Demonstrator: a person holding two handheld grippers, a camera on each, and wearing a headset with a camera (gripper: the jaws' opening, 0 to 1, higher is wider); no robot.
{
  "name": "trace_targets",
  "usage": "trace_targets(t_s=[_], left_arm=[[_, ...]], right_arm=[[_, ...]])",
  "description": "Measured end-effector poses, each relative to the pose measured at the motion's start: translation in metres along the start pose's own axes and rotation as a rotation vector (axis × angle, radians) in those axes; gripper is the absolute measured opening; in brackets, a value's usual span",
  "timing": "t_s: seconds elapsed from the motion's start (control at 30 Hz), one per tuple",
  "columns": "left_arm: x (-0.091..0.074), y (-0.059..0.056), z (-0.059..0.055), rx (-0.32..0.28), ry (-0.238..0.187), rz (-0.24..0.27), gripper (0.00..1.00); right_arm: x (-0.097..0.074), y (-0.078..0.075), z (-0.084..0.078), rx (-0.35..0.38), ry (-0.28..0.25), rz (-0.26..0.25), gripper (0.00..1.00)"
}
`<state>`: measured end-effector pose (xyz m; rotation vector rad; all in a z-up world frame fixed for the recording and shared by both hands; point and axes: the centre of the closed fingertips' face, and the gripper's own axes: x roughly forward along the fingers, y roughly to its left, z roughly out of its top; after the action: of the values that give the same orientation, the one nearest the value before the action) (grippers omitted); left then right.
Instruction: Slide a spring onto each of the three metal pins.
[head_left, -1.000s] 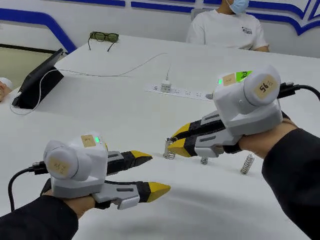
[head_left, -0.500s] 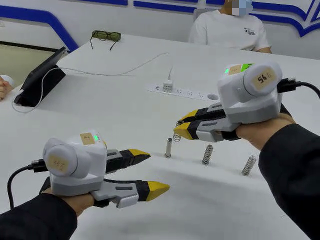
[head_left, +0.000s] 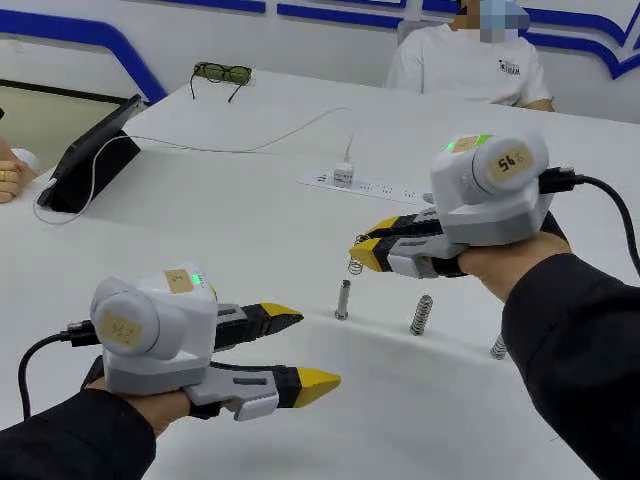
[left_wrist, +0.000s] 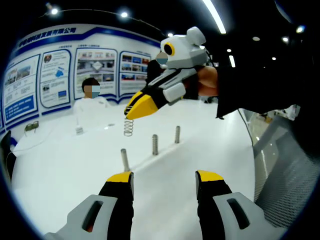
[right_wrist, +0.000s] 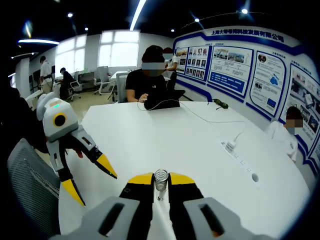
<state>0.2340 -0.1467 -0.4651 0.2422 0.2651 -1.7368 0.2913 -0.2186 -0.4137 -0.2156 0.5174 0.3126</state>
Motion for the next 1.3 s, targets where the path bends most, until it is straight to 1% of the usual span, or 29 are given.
trace_targets(t_s=[0.3, 0.4, 0.6, 0.9, 1.17, 1.3], left_arm=[[0.000, 0.000, -0.003, -0.009, 0.004, 0.001, 0.50], [-0.001, 0.002, -0.006, -0.014, 0.007, 0.003, 0.50], [-0.001, 0.003, -0.007, -0.020, 0.007, 0.006, 0.50], [-0.001, 0.006, -0.009, -0.025, 0.009, 0.007, 0.49], [-0.001, 0.006, -0.010, -0.027, 0.011, 0.006, 0.49], [0.000, 0.007, -0.011, -0.028, 0.011, 0.006, 0.49]], right_arm=[[0.014, -0.007, -0.010, 0.046, 0.014, -0.011, 0.12], [0.018, -0.008, -0.013, 0.055, 0.021, -0.010, 0.12], [0.023, -0.007, -0.020, 0.070, 0.037, -0.005, 0.12], [0.027, -0.009, -0.025, 0.081, 0.043, -0.005, 0.12], [0.029, -0.008, -0.023, 0.096, 0.034, -0.001, 0.12], [0.027, -0.007, -0.024, 0.093, 0.038, 0.000, 0.12]])
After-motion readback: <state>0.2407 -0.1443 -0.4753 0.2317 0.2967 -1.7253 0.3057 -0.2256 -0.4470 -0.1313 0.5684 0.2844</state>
